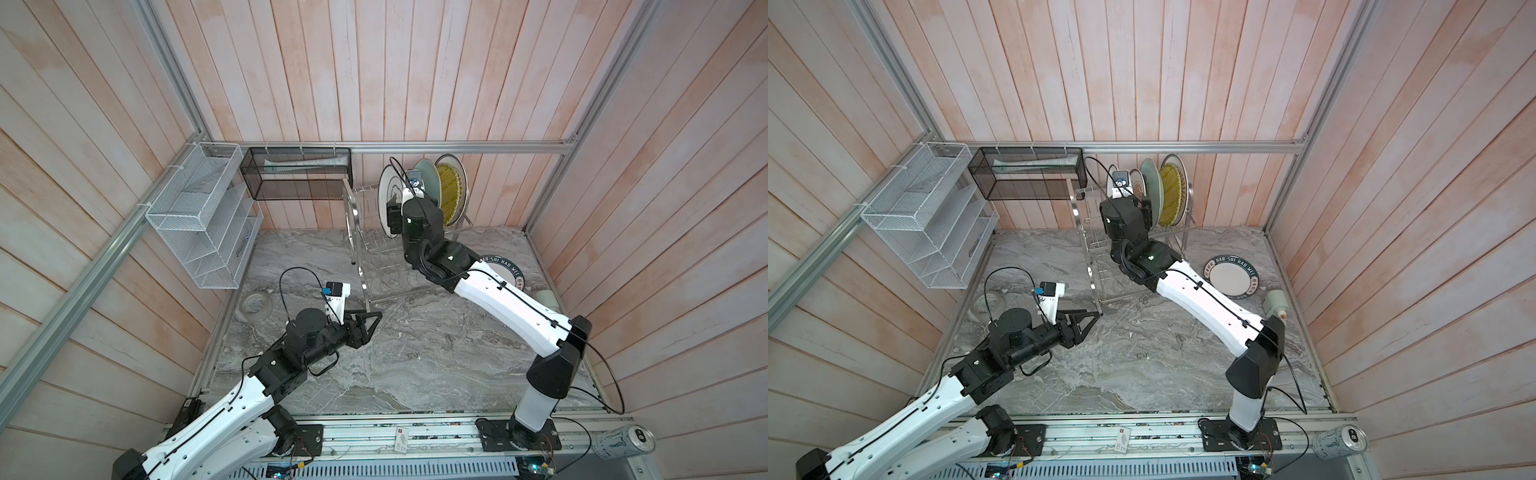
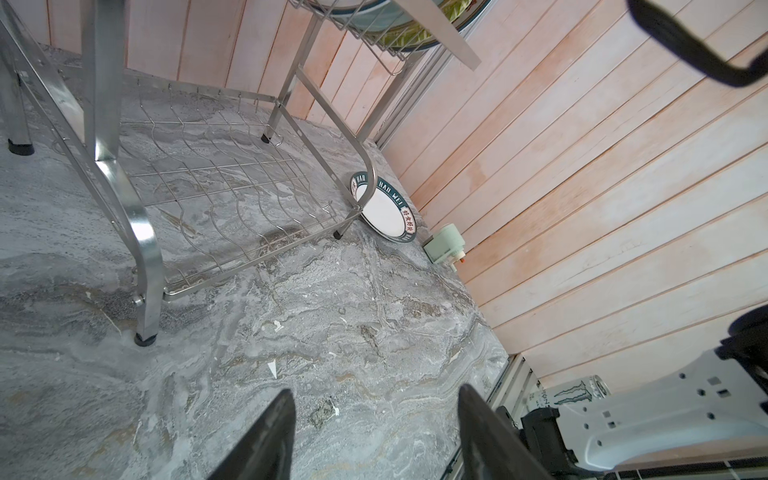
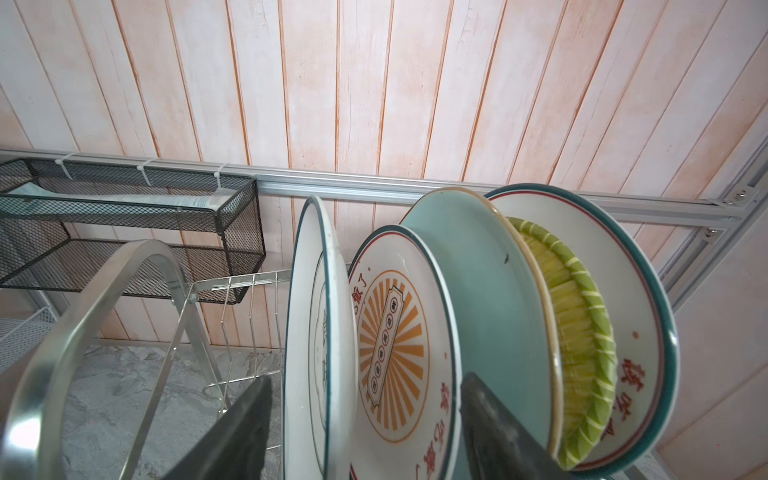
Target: Load the plates into the dish rack
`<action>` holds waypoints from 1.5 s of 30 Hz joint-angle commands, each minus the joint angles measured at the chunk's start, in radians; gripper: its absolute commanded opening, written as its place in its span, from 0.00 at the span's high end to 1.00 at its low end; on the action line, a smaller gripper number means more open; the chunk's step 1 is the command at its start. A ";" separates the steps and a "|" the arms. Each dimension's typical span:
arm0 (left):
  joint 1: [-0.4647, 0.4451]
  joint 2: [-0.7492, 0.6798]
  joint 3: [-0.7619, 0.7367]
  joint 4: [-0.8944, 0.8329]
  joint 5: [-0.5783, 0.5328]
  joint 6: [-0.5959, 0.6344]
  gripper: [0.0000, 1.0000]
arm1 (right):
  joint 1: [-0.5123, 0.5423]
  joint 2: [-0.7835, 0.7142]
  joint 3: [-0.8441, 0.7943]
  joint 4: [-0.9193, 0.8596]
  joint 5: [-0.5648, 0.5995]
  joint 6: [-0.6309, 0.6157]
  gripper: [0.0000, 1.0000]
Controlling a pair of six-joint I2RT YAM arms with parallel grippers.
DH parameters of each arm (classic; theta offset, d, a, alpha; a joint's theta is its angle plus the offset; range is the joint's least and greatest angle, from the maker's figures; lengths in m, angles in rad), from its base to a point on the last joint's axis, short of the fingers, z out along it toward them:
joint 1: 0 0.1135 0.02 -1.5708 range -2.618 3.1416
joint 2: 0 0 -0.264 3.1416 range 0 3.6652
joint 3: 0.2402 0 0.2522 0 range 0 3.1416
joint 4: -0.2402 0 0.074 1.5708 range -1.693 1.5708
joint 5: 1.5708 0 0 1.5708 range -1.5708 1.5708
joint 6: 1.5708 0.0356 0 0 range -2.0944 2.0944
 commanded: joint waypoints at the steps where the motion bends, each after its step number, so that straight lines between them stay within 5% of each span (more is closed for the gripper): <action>1: -0.006 0.006 0.002 0.007 -0.001 0.000 0.37 | 0.004 -0.060 -0.073 0.099 -0.087 -0.015 0.28; 15: -0.006 0.058 0.009 0.054 0.033 0.012 0.37 | 0.003 -0.343 -0.409 0.354 -0.190 -0.028 0.30; 24: -0.006 0.084 -0.013 0.098 0.037 0.009 0.37 | -0.037 -0.510 -0.603 0.340 -0.192 0.017 0.31; 36: -0.006 0.116 0.000 0.094 0.037 0.029 0.37 | -0.355 -0.802 -0.914 0.223 -0.392 0.312 0.32; 45: -0.006 0.105 -0.012 0.094 0.046 0.019 0.37 | -0.676 -0.812 -1.036 0.161 -0.609 0.422 0.34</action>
